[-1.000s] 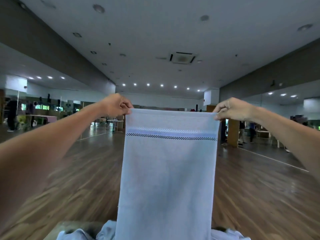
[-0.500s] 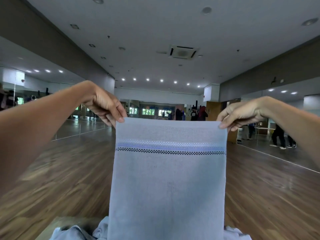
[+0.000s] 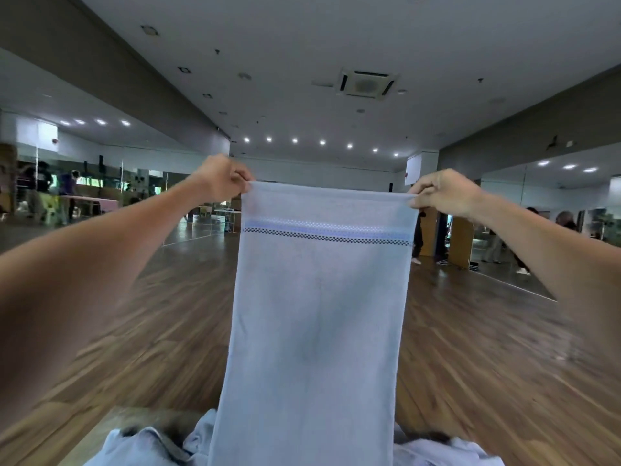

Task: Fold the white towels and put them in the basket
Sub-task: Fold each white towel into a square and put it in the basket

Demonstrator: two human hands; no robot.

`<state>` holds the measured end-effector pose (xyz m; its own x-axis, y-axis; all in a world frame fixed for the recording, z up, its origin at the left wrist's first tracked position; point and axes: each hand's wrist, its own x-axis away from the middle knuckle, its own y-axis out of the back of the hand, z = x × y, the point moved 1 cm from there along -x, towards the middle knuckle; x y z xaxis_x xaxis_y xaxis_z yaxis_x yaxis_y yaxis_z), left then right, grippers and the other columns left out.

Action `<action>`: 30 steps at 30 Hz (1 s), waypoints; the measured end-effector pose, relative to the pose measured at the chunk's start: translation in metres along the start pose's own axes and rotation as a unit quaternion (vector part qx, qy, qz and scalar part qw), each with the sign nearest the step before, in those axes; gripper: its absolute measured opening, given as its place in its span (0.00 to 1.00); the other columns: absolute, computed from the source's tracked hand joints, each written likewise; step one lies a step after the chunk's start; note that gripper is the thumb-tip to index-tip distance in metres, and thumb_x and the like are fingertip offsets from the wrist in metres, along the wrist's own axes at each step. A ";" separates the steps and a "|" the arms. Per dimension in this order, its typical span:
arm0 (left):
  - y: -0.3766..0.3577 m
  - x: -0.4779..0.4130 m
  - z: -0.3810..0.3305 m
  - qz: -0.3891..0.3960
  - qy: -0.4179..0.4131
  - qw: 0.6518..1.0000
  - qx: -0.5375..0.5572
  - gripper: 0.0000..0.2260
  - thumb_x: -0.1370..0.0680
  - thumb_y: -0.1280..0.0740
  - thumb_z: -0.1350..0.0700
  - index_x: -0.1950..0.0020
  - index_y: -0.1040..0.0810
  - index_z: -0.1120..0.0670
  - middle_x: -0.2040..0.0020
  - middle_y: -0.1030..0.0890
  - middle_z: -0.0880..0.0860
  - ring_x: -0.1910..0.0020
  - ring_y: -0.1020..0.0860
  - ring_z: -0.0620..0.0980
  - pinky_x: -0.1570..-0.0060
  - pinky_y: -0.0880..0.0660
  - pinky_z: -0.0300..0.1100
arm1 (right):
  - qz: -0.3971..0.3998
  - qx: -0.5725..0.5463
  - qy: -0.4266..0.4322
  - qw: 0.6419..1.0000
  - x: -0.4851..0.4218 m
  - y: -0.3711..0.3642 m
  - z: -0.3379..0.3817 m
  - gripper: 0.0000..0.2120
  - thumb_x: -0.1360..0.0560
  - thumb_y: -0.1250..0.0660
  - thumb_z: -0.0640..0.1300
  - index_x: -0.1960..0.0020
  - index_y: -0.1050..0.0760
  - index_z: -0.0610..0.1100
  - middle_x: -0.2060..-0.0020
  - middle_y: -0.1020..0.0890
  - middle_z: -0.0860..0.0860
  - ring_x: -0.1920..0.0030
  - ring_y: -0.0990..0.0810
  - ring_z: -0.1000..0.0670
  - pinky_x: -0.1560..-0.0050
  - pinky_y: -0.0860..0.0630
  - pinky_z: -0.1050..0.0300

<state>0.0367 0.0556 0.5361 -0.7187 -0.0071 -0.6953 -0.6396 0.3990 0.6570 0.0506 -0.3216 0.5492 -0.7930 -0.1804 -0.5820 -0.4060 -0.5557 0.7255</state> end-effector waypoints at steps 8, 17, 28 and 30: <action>0.048 0.020 -0.012 0.013 -0.017 1.000 0.015 0.05 0.24 0.31 0.58 0.49 0.19 0.55 0.53 0.19 0.50 0.54 0.22 0.49 0.57 0.27 0.35 | 0.000 -0.083 0.019 0.996 0.024 0.030 0.024 0.03 0.25 0.31 0.37 0.53 0.21 0.41 0.60 0.18 0.49 0.61 0.21 0.55 0.67 0.28 0.73; 0.033 0.115 0.005 0.425 0.177 0.868 0.183 0.07 0.24 0.34 0.65 0.48 0.21 0.58 0.52 0.17 0.56 0.56 0.17 0.47 0.54 0.20 0.38 | 0.338 -0.097 -0.115 0.929 0.095 0.001 0.002 0.10 0.31 0.26 0.38 0.51 0.21 0.38 0.53 0.19 0.42 0.61 0.21 0.53 0.63 0.24 0.63; 0.008 0.185 0.024 0.577 0.178 0.762 0.233 0.26 0.39 0.20 0.57 0.44 0.21 0.63 0.47 0.17 0.61 0.53 0.17 0.52 0.55 0.20 0.40 | 0.497 -0.146 -0.155 0.841 0.161 -0.029 -0.019 0.24 0.49 0.16 0.48 0.56 0.17 0.43 0.59 0.16 0.45 0.61 0.18 0.52 0.60 0.20 0.61; -0.012 0.202 0.034 0.592 0.177 0.750 0.238 0.28 0.41 0.19 0.55 0.45 0.20 0.62 0.48 0.17 0.61 0.53 0.16 0.52 0.54 0.20 0.40 | 0.509 -0.156 -0.167 0.830 0.176 -0.052 -0.032 0.24 0.50 0.15 0.49 0.57 0.17 0.43 0.60 0.17 0.45 0.63 0.18 0.52 0.61 0.20 0.61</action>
<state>-0.0916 0.0801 0.3778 -0.7872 0.4009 0.4686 0.6122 0.5987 0.5164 -0.0535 -0.3503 0.3978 -0.7555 -0.4795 0.4464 0.6479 -0.4462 0.6174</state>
